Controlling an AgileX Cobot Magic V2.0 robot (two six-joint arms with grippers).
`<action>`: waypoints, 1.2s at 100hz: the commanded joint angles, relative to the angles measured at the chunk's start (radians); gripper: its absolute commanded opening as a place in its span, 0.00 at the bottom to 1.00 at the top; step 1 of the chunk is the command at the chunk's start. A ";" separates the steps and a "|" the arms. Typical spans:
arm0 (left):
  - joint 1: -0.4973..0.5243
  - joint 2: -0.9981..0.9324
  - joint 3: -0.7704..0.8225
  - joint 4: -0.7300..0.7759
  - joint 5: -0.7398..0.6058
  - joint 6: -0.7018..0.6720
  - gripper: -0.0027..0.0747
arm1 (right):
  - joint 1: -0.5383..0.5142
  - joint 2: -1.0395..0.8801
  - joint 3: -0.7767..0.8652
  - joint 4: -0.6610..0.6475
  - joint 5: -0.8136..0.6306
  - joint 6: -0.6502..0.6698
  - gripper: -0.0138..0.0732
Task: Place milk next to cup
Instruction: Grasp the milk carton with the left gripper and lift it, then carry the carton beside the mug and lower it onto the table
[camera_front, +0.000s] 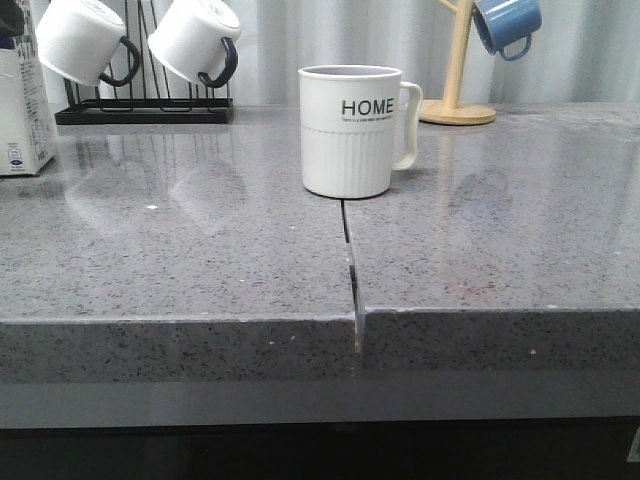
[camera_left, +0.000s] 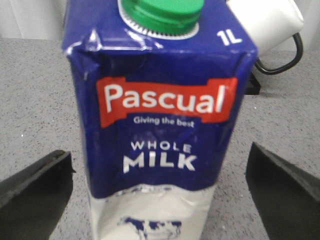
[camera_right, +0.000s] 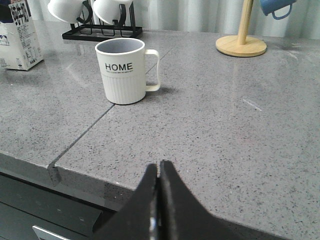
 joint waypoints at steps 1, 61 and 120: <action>0.001 0.001 -0.051 -0.007 -0.111 -0.009 0.89 | -0.001 0.000 -0.023 0.000 -0.075 -0.007 0.08; 0.039 0.107 -0.102 -0.009 -0.208 -0.009 0.56 | -0.001 0.000 -0.023 0.000 -0.075 -0.007 0.08; -0.165 -0.036 -0.102 0.012 -0.157 -0.001 0.32 | -0.001 0.000 -0.023 0.000 -0.075 -0.007 0.08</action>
